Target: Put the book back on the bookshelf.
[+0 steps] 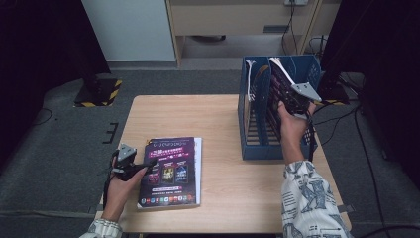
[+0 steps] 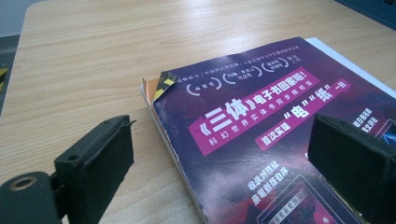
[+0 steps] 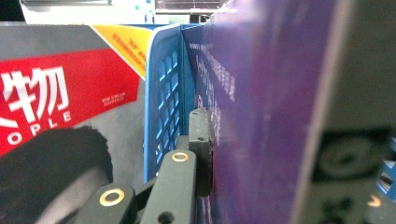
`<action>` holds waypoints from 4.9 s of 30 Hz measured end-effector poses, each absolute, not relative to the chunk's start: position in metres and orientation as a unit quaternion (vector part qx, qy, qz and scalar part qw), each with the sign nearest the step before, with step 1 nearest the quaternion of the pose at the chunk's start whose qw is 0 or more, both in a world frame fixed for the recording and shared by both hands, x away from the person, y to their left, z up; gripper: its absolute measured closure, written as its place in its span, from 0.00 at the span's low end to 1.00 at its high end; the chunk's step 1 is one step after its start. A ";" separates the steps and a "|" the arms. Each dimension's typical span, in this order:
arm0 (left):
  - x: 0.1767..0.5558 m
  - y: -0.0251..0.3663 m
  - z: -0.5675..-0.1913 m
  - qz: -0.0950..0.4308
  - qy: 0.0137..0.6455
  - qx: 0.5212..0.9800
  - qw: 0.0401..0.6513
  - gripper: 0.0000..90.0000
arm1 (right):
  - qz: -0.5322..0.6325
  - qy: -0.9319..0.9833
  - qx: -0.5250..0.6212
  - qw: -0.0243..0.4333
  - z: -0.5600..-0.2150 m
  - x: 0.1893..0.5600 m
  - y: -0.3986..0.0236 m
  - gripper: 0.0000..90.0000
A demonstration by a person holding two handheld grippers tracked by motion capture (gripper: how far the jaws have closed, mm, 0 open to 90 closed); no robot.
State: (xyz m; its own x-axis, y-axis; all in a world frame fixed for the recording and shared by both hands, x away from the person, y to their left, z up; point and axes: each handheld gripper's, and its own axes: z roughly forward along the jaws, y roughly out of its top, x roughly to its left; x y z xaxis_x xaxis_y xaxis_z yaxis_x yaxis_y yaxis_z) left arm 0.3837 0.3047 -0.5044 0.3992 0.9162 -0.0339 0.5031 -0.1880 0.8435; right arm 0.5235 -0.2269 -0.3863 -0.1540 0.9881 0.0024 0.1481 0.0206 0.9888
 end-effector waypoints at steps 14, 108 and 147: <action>0.383 0.304 -0.504 0.251 0.488 0.728 0.411 0.07 | 0.491 0.592 0.480 0.422 -0.401 0.513 -0.212 0.90; 0.381 0.303 -0.502 0.256 0.483 0.730 0.410 0.07 | 0.485 0.665 0.426 0.375 -0.406 0.421 -0.224 0.18; 0.383 0.301 -0.502 0.255 0.476 0.737 0.407 0.08 | 0.500 0.715 0.375 0.314 -0.439 0.366 -0.193 0.09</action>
